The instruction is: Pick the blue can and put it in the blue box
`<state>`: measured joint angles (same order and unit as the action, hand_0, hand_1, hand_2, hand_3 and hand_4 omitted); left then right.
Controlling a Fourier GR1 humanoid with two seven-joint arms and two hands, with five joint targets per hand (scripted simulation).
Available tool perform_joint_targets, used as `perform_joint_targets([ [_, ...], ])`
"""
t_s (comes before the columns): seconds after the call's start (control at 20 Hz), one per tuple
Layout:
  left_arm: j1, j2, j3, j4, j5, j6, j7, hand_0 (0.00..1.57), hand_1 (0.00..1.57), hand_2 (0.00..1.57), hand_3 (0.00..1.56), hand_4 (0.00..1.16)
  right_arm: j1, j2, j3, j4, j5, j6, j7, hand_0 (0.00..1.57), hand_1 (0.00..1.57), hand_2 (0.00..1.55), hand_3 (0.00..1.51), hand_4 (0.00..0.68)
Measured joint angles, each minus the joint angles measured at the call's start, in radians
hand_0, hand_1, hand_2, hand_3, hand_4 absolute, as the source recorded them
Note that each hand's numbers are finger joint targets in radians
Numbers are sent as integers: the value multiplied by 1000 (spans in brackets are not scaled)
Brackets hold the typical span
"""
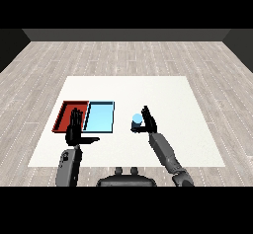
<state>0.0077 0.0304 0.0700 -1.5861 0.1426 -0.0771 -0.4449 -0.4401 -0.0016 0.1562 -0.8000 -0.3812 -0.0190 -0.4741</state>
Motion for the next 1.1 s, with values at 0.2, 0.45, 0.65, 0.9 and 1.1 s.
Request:
perform_joint_targets([
  [0.2, -4, 10, 13, 23, 7, -11, -15, 0, 0, 0, 0, 0, -15, 1, 32, 16, -27, -19, -13, 0, 0, 0, 0, 0],
  [0.45, -10, 20, 25, 36, 20, -26, -22, 0, 0, 0, 0, 0, -70, 1, 86, 64, -80, -54, -20, 0, 0, 0, 0, 0],
  [0.65, 17, 6, 5, -10, 12, -15, -10, 0, 0, 0, 0, 0, -91, -1, 94, 93, -106, -40, -28, 0, 0, 0, 0, 0],
  [0.9, 26, -3, -9, -26, 8, -6, -4, 0, 0, 0, 0, 0, -114, -3, 116, 168, -142, -42, -76, 0, 0, 379, 0, 0],
  [1.1, 4, 13, 10, -16, 22, -12, 10, 0, 0, 0, 0, 0, -132, -2, 146, 181, -149, -115, -71, 1553, 1553, 1485, 1448, 647],
])
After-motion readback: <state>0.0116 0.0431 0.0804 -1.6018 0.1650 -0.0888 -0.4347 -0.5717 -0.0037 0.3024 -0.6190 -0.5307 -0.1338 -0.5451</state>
